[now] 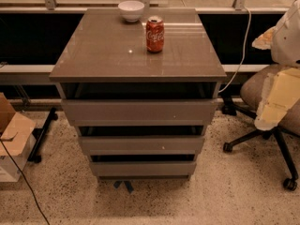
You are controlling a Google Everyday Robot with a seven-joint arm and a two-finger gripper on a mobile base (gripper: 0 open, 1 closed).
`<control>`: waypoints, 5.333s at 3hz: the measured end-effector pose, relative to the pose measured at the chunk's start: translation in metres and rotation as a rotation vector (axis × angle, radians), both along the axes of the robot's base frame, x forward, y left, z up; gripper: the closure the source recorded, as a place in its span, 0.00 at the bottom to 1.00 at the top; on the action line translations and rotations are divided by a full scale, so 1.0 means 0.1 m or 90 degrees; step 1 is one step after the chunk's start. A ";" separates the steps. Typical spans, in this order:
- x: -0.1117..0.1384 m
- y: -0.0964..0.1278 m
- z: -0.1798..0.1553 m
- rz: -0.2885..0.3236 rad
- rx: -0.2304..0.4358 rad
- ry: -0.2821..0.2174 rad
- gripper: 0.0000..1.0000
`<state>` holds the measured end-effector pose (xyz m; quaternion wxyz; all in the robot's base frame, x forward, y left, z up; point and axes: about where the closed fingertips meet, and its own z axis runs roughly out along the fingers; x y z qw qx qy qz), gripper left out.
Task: Open bottom drawer
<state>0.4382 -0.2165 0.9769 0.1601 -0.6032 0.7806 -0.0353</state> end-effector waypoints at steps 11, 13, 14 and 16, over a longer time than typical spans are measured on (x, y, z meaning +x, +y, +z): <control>0.33 -0.01 -1.92 0.039 0.146 -0.015 0.00; 0.45 -0.02 -2.79 0.038 0.184 0.000 0.00; 0.47 -0.07 -3.28 0.028 0.223 0.002 0.00; 0.56 -0.09 -4.42 -0.016 0.299 0.041 0.00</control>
Offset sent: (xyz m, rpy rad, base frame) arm 0.0045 -0.0002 -0.0289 0.0494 -0.0570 0.0166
